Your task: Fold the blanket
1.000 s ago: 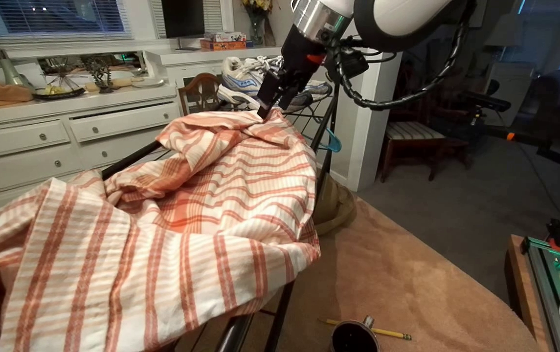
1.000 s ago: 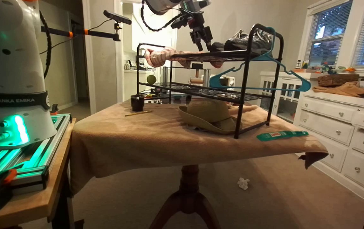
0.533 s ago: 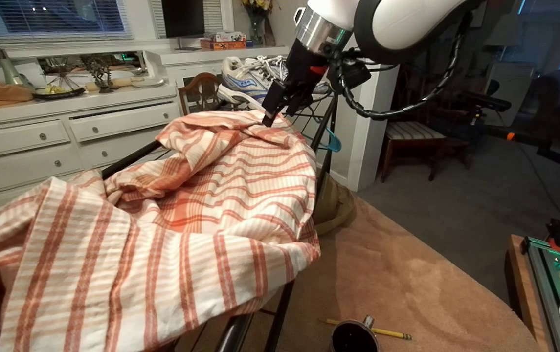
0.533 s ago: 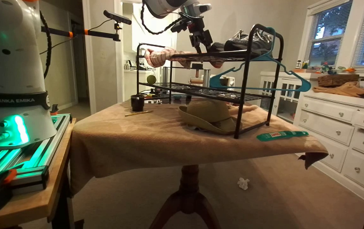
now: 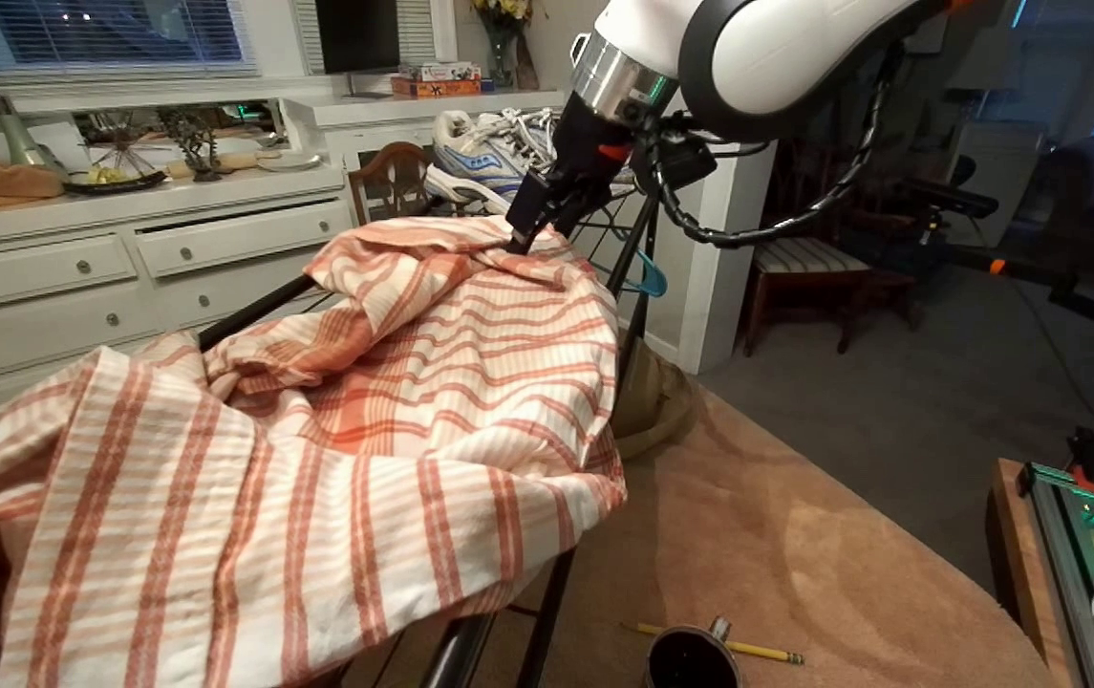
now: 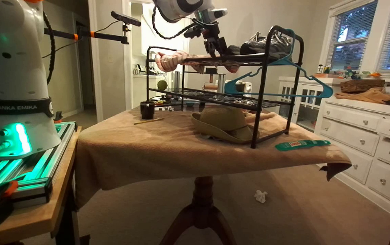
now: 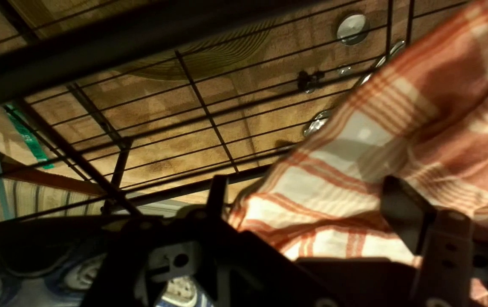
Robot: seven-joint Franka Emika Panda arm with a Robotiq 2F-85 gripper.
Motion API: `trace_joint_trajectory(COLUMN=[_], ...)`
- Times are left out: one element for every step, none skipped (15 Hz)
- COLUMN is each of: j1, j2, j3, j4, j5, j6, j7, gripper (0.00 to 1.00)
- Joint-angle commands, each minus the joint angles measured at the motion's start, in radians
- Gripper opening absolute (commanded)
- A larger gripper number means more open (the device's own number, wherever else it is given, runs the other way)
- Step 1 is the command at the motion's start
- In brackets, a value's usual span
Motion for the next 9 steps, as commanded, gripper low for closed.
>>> trace_joint_trajectory(j1=[-0.002, -0.003, -0.003, -0.002, -0.001, 0.0, 0.0, 0.001, 0.002], j2=[0.005, 0.0, -0.005, -0.008, -0.011, -0.014, -0.018, -0.021, -0.025], j3=[0.006, 0.006, 0.008, 0.01, 0.013, 0.016, 0.019, 0.022, 0.025], j4=[-0.01, -0.009, -0.007, -0.005, -0.003, -0.003, -0.003, -0.002, -0.002], j5=[0.048, 0.051, 0.061, 0.07, 0.08, 0.089, 0.098, 0.108, 0.117], j6=[0.031, 0.031, 0.031, 0.031, 0.034, 0.037, 0.035, 0.035, 0.034], j7=[-0.019, -0.019, -0.023, -0.026, -0.03, -0.034, -0.038, -0.042, -0.048], gripper=[0.64, 0.61, 0.53, 0.52, 0.49, 0.53, 0.5, 0.49, 0.49])
